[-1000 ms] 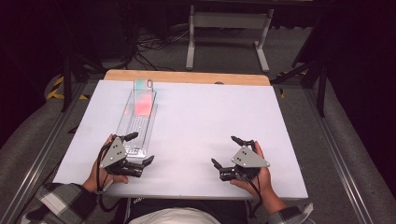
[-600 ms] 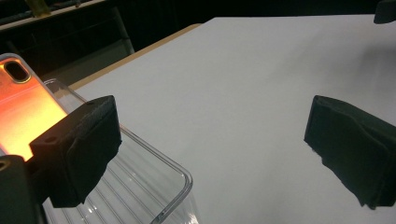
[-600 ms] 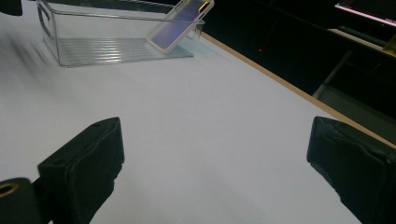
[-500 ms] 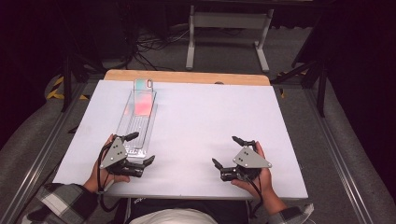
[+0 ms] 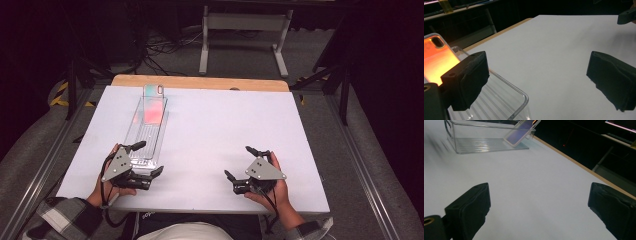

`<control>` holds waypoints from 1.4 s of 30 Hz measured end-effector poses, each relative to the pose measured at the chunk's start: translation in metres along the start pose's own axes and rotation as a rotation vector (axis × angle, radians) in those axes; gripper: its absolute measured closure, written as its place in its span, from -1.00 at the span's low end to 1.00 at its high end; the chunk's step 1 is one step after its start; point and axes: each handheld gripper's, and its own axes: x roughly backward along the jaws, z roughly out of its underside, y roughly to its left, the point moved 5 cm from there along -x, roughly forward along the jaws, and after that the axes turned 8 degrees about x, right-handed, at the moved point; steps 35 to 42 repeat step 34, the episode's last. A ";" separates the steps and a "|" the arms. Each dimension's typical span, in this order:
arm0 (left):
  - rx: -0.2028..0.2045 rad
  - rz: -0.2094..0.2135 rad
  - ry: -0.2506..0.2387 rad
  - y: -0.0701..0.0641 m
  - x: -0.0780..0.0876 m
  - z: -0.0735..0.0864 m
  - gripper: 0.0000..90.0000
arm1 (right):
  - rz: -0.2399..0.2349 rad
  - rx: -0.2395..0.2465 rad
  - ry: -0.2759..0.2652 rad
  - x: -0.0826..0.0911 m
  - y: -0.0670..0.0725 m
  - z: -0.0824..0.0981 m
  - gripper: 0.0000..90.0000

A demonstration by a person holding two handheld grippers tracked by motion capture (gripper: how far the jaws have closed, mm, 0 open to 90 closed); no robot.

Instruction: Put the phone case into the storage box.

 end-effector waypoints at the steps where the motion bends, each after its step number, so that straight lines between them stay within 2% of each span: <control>1: 0.000 0.000 0.000 0.000 0.000 0.000 -0.90 | 0.001 -0.003 0.000 0.000 0.000 0.000 -0.89; 16: -0.010 -0.005 -0.006 0.000 0.000 -0.001 -0.89 | 0.006 -0.001 0.005 -0.001 -0.001 0.001 -0.88; 28: -0.004 0.009 -0.003 -0.003 -0.002 -0.002 -0.88 | 0.007 -0.002 0.014 0.000 -0.003 0.004 -0.87; 30: -0.014 0.005 -0.004 -0.002 -0.002 -0.003 -0.88 | 0.007 -0.003 0.014 0.000 -0.003 0.004 -0.87; 42: -0.008 0.003 -0.009 -0.001 -0.002 -0.003 -0.87 | 0.004 -0.013 0.013 -0.002 -0.004 0.004 -0.87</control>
